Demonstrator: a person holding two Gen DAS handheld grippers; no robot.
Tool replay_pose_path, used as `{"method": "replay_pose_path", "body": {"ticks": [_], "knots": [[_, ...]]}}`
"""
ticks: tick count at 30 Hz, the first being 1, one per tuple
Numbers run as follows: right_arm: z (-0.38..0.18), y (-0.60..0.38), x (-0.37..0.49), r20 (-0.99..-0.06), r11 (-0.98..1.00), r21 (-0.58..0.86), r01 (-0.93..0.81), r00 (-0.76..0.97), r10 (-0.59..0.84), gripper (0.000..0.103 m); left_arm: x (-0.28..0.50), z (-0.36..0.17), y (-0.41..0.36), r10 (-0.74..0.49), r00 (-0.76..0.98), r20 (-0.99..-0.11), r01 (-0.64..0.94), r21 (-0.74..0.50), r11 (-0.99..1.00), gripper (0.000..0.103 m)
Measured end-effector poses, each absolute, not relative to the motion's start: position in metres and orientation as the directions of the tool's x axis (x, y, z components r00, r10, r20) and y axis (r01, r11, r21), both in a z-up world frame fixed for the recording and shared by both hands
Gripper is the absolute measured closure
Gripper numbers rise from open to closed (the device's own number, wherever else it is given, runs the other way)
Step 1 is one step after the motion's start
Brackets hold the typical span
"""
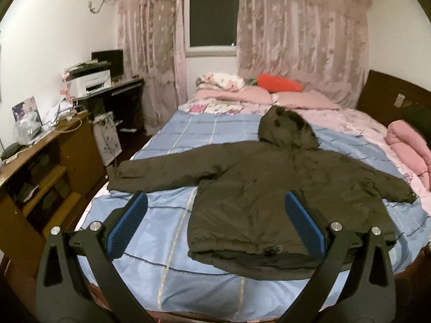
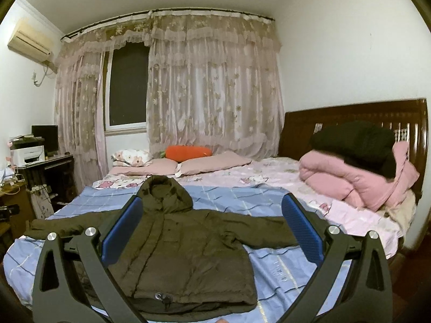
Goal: Fold large clothes
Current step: 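Move the left tool down to the jacket sleeve cuff nearest it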
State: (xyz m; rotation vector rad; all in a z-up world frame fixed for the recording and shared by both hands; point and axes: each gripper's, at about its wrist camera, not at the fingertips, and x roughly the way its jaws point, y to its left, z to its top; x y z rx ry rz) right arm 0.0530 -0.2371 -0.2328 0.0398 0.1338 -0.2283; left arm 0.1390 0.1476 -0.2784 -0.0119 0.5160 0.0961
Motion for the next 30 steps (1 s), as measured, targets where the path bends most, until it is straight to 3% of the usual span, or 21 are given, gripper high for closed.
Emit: {"method": "replay_pose_path", "body": {"ticks": [7,11,16,21,24,27,30], "knots": [[-0.28,-0.257,0.076,-0.148,0.96,0.043,0.276,0.952,-0.267,0.001,0.171,-0.304,0.171,0.105,0.823,-0.558,-0.139,-0.018,0.99,0.002],[-0.295,-0.262,0.073,-0.107,0.949,0.031,0.314,0.945,-0.309,0.001,0.193,-0.319,0.18,0.07,0.802,-0.594,-0.141,-0.075,0.987,0.002],[-0.305,-0.272,0.068,-0.086,0.945,0.041,0.324,0.944,-0.32,0.001,0.22,-0.336,0.209,-0.047,0.801,-0.597,-0.133,-0.253,0.958,0.002],[-0.316,-0.285,0.074,-0.119,0.945,0.045,0.323,0.941,-0.316,0.001,0.244,-0.356,0.255,-0.227,0.838,-0.497,-0.103,-0.552,0.827,0.002],[-0.319,-0.294,0.077,-0.147,0.943,0.066,0.326,0.938,-0.314,0.001,0.255,-0.382,0.295,-0.33,0.868,-0.371,-0.099,-0.781,0.617,0.002],[-0.322,-0.3,0.08,-0.17,0.939,0.086,0.333,0.934,-0.316,0.001,0.262,-0.408,0.325,-0.349,0.892,-0.287,-0.118,-0.893,0.435,0.002],[-0.324,-0.301,0.084,-0.194,0.941,0.098,0.325,0.933,-0.302,0.001,0.268,-0.432,0.35,-0.318,0.914,-0.251,-0.134,-0.928,0.347,0.002]]}}
